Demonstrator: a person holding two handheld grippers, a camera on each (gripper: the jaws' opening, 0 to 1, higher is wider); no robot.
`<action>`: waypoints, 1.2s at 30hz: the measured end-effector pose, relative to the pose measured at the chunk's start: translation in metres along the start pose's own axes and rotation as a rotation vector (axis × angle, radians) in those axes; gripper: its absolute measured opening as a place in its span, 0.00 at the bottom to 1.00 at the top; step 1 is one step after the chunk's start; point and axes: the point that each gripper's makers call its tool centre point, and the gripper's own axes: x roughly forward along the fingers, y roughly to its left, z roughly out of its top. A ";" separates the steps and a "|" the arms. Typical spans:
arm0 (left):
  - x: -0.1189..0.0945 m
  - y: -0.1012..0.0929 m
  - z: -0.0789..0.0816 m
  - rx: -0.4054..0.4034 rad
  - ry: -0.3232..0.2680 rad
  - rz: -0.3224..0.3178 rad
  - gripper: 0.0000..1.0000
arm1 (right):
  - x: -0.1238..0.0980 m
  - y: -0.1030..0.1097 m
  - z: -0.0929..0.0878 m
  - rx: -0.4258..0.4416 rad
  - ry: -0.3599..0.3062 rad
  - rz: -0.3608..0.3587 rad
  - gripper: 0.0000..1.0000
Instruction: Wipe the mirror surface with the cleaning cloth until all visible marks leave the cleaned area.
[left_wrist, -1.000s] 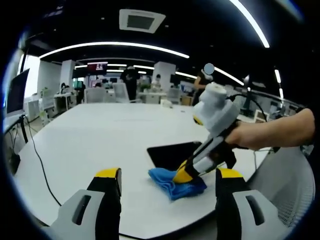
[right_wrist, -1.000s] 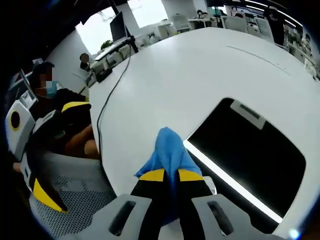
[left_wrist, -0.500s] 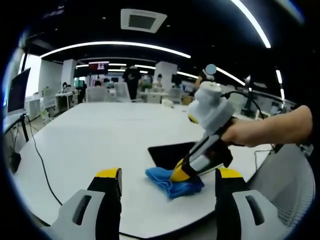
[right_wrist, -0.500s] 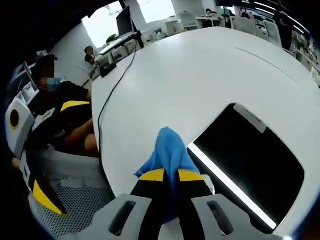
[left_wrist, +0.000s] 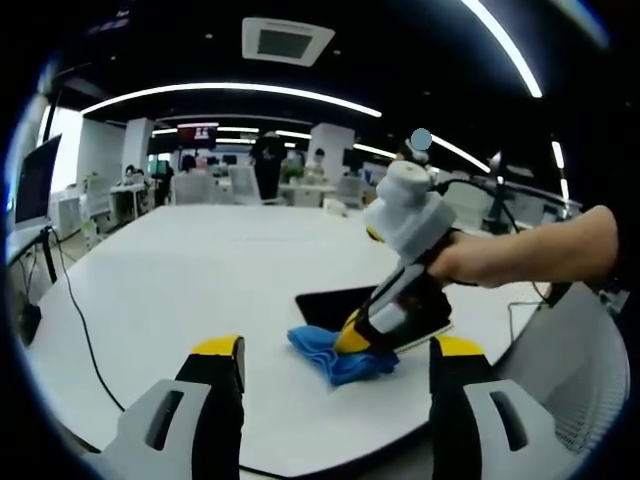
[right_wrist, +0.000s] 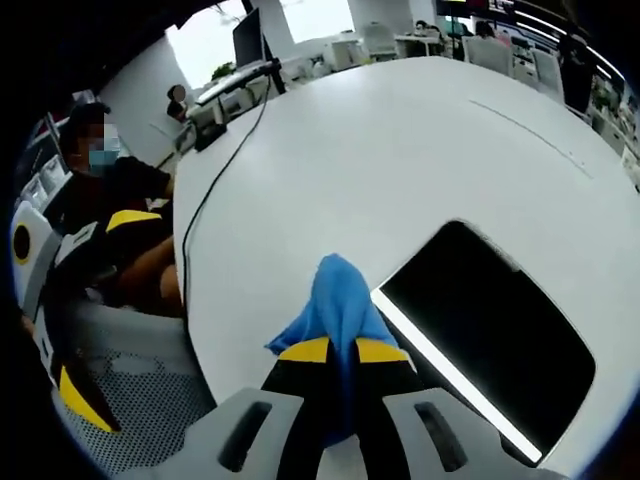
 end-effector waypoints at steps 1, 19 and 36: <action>0.000 0.000 0.000 0.000 -0.001 0.000 0.75 | 0.000 -0.001 0.001 0.002 -0.004 0.000 0.02; 0.000 -0.001 0.002 0.000 -0.011 -0.006 0.74 | 0.006 -0.036 0.023 -0.013 0.014 -0.062 0.03; 0.001 -0.001 0.002 0.001 -0.013 -0.019 0.73 | 0.012 -0.059 0.040 0.016 0.017 -0.085 0.03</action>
